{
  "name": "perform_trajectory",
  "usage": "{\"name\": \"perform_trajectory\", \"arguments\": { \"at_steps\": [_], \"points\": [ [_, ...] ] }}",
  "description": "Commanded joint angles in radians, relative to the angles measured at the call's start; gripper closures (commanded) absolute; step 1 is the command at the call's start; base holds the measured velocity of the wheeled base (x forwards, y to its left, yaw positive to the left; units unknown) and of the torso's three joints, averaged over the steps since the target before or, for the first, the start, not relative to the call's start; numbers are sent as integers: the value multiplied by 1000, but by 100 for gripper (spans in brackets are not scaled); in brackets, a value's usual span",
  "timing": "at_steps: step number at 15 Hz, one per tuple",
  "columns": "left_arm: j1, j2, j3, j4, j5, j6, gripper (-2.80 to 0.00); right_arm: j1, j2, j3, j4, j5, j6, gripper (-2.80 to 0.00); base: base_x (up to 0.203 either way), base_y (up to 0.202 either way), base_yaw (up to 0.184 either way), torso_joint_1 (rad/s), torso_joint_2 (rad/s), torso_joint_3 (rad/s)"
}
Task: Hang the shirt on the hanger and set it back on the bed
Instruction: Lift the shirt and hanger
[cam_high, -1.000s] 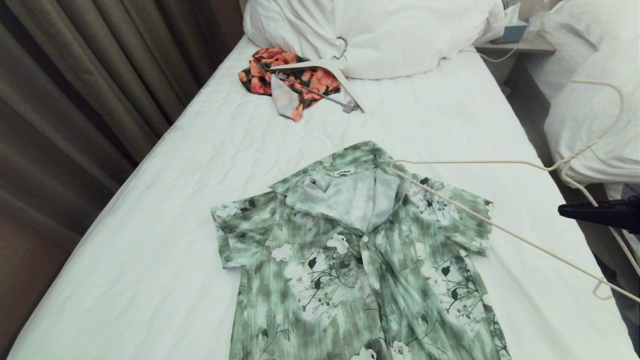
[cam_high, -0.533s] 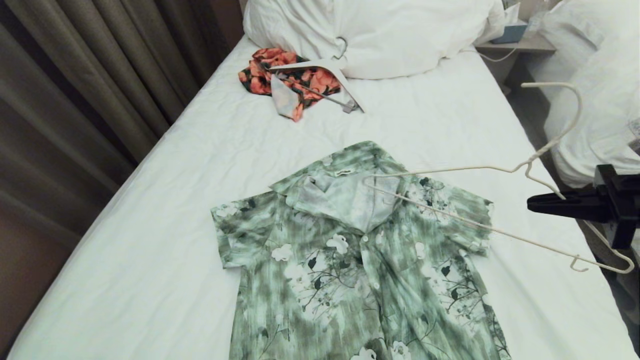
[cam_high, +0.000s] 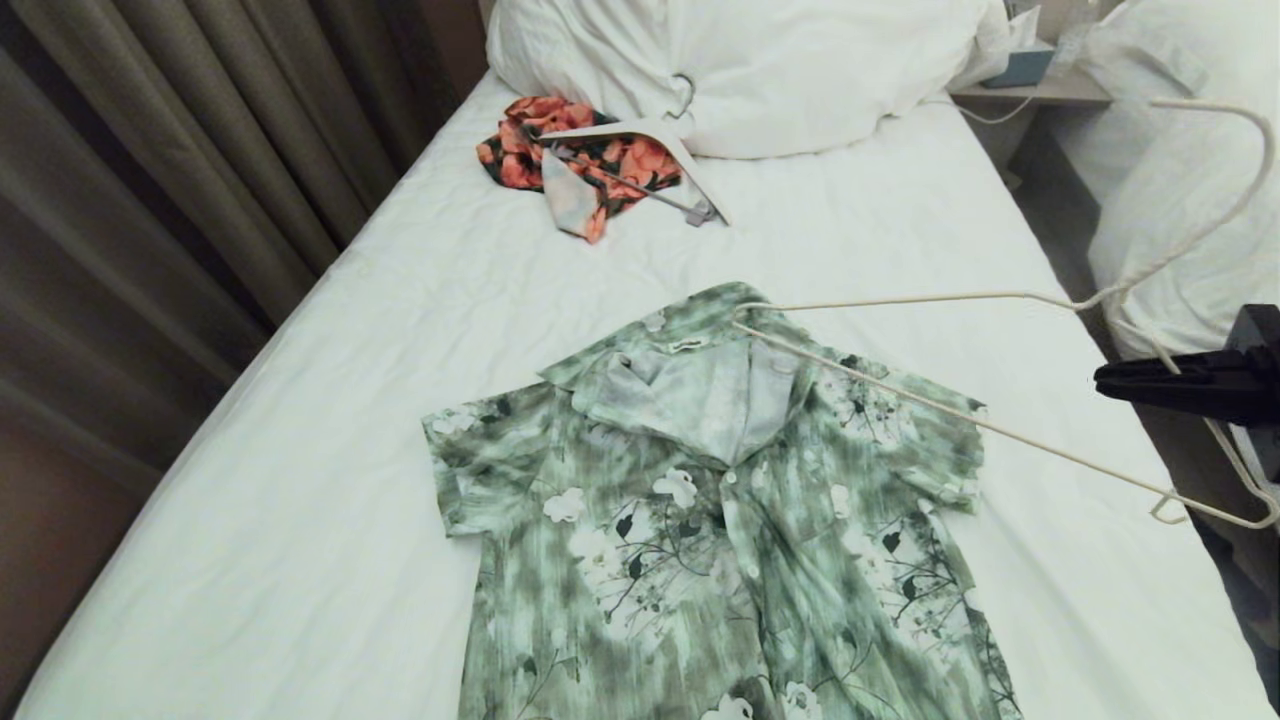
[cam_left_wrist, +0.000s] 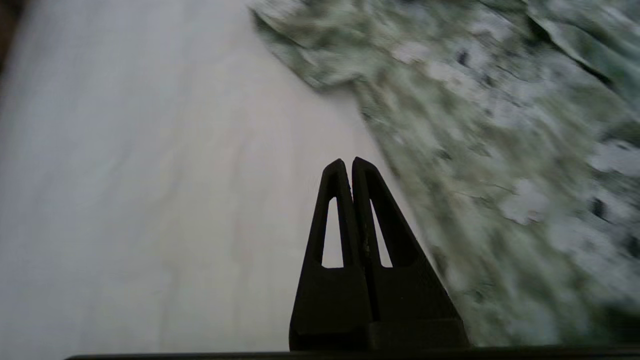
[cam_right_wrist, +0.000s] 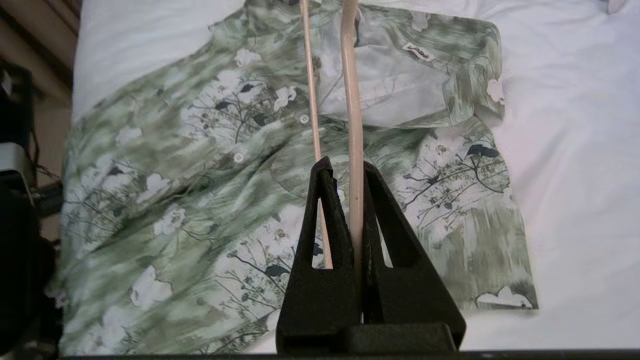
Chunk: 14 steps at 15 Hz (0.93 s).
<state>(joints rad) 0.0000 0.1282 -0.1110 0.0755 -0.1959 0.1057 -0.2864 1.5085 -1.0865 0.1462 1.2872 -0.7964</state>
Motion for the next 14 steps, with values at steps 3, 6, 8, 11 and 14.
{"name": "perform_trajectory", "arguments": {
  "at_steps": [3,6,8,11,14],
  "points": [
    [0,448,-54,-92,-192,-63,0,-38,-19,-13,-2,15,76,0,0,0,0,0,0,0],
    [-36,775,-104,-286,-255,-166,0,-48,-25,-15,-2,32,115,0,0,0,0,0,0,0],
    [-97,973,-175,-415,-260,-261,0,-46,-21,-18,-2,32,131,0,0,0,0,0,0,0],
    [-213,1252,-309,-543,-210,-366,0,-45,-13,-27,-2,32,174,0,0,0,0,0,0,0],
    [-284,1490,-426,-668,-150,-413,0,-41,12,-27,-3,32,176,0,0,0,0,0,0,0]
  ]
}}
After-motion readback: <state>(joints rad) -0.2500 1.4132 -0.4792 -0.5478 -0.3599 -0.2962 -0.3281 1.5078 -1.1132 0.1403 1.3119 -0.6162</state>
